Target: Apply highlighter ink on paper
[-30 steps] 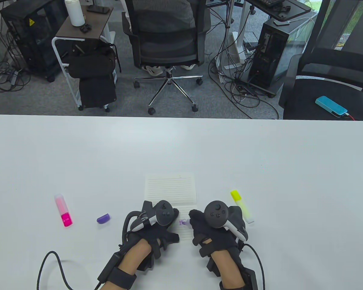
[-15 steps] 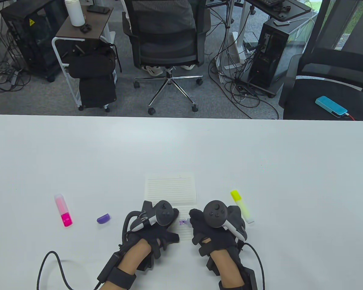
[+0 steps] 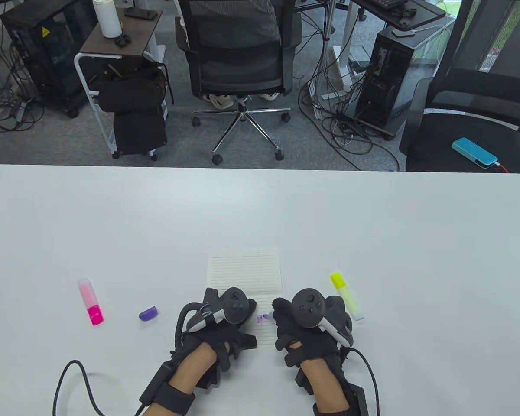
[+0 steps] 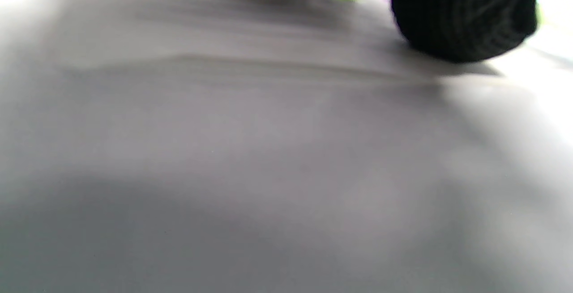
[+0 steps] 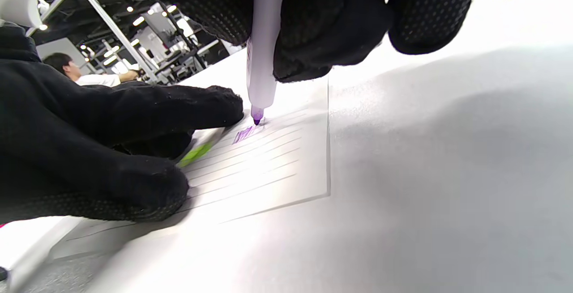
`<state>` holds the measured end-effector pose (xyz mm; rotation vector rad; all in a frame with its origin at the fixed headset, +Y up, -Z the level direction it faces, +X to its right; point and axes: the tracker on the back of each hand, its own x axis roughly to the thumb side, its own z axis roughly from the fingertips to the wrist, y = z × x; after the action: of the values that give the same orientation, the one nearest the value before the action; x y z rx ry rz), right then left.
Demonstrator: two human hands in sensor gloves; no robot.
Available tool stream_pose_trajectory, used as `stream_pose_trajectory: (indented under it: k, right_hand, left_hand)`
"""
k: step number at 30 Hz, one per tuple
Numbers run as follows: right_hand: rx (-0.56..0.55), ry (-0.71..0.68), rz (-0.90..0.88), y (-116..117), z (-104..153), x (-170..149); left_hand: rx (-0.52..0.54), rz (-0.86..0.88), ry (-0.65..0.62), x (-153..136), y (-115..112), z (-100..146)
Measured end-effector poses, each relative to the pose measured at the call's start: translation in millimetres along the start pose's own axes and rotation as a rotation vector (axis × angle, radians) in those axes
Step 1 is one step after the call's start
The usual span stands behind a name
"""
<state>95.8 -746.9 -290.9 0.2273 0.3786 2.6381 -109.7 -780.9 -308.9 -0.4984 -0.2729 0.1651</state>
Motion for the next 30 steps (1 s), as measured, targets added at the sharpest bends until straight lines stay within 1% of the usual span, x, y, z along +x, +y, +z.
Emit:
stream_pose_trajectory:
  k: [2,5,6,7,8,11,15,16,19,22,23,28,30]
  right_hand:
    - [0.048,-0.001,-0.012,-1.5,2.1,0.6]
    - [0.009,0.002,-0.008,-0.4,-0.1,-0.5]
    - [-0.03,-0.002,0.004,0.1,-1.5,-1.4]
    - [-0.031,-0.003,-0.002,0.1,-3.1,-2.3]
    - [-0.002,0.006,-0.021,-0.2,-2.7,-3.2]
    - [0.032,0.009,-0.013,-2.4,0.1,-1.7]
    - [-0.047,0.005,0.014,-0.4,-2.3,-2.5]
    - [-0.012,0.014,-0.009,-0.7,-2.0,-3.2]
    - [0.032,0.016,-0.017,-2.5,1.7,-2.6]
    - [-0.005,0.015,-0.004,-1.5,0.3,-2.1]
    - [-0.044,0.013,0.015,-0.5,-0.7,-2.4]
    - [0.037,0.015,-0.011,-2.9,1.3,-1.7]
    - [0.003,0.007,-0.001,-2.6,0.9,-1.3]
  left_hand:
    - [-0.003,0.001,0.0,-0.1,0.1,0.1]
    - [-0.008,-0.001,-0.001,-0.2,0.5,-0.3]
    - [-0.01,-0.001,-0.001,-0.1,0.6,-0.3]
    - [-0.01,-0.002,-0.001,-0.1,0.6,-0.2]
    - [-0.01,-0.002,-0.001,-0.2,0.6,-0.4]
    - [-0.011,-0.002,0.0,-0.2,0.6,-0.6]
    - [-0.01,0.0,0.001,-0.4,0.5,-0.5]
    - [-0.009,0.002,0.001,-0.3,0.5,-0.5]
    - [-0.009,0.003,0.002,-0.4,0.5,-0.5]
    - [-0.01,0.003,0.002,-0.4,0.5,-0.5]
    - [-0.01,0.003,0.002,-0.5,0.5,-0.5]
    - [-0.015,0.002,0.003,-0.3,0.8,-0.7]
    - [-0.015,0.0,0.003,-0.2,0.9,-0.7]
